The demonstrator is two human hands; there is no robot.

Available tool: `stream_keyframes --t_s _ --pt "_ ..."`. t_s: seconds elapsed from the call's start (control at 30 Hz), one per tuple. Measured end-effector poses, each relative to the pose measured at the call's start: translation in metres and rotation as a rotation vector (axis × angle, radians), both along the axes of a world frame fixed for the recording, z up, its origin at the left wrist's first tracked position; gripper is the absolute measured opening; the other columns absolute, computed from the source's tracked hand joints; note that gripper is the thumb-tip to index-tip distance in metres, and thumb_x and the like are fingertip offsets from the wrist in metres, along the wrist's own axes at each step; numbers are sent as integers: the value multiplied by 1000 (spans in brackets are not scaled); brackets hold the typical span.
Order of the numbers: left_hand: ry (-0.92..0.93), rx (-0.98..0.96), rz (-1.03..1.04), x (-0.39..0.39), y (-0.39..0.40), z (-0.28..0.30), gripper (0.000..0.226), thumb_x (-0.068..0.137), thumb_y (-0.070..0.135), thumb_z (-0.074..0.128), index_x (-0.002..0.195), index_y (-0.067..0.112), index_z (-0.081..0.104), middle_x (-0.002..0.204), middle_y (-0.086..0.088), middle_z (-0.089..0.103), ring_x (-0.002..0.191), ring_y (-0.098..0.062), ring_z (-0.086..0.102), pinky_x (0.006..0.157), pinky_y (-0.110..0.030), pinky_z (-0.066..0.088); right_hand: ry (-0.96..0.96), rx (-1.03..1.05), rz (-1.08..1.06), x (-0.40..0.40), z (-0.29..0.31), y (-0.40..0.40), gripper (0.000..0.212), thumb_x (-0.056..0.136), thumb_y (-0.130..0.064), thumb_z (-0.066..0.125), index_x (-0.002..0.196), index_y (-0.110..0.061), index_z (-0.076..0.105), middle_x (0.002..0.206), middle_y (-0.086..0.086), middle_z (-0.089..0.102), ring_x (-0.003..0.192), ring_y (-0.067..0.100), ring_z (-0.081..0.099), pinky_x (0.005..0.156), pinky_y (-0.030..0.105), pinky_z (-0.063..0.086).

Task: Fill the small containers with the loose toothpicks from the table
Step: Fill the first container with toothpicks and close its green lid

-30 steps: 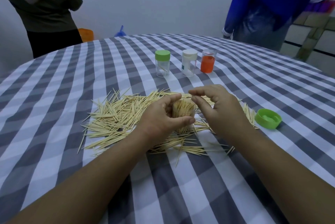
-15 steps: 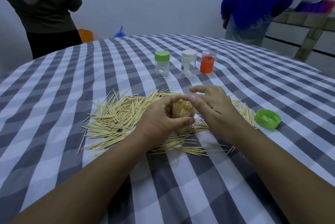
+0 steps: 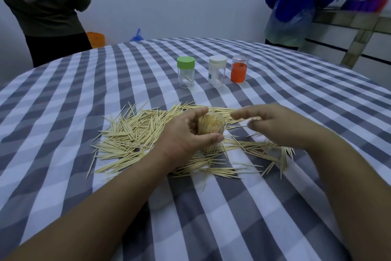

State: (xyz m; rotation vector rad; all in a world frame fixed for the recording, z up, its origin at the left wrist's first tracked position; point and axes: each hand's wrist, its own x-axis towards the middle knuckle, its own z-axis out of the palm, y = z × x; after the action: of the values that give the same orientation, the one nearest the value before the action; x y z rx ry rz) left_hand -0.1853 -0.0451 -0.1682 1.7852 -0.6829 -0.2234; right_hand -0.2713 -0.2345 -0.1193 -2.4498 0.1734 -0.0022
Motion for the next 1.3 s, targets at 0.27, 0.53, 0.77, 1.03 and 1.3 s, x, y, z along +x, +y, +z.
stream_keyframes --t_s 0.27,0.53,0.77,1.03,1.3 --pt "-19 5 0 -4 1 3 89 51 39 80 132 17 53 116 1 66 103 -7 64 93 -21 50 430 -366 -4 -17 8 -21 75 86 -20 66 144 -45 26 155 -7 26 132 19 38 93 24 39" --pt "-15 -5 0 -6 0 5 86 52 34 80 131 16 53 114 2 66 101 -6 65 90 -17 50 472 -478 -5 -19 9 -28 74 91 -25 60 149 -40 16 156 -2 23 137 23 31 102 30 33" --pt "-30 11 10 -6 0 7 76 63 20 83 132 14 53 105 14 63 91 5 64 80 -8 49 428 -479 -75 -16 0 -34 70 88 -29 63 145 -45 24 153 0 30 130 24 39 86 25 38" --pt "-38 10 18 -6 0 6 76 64 18 83 133 14 52 104 17 61 92 5 63 78 -5 47 325 -387 -123 -4 -10 -36 63 88 -17 66 142 -34 39 148 -1 39 130 23 41 94 26 34" --pt "-35 9 22 -5 0 5 75 65 15 83 133 14 52 110 8 65 94 5 63 77 -5 47 161 -365 -124 10 -20 -27 32 91 -19 61 123 -22 64 123 -1 63 108 15 56 84 21 39"
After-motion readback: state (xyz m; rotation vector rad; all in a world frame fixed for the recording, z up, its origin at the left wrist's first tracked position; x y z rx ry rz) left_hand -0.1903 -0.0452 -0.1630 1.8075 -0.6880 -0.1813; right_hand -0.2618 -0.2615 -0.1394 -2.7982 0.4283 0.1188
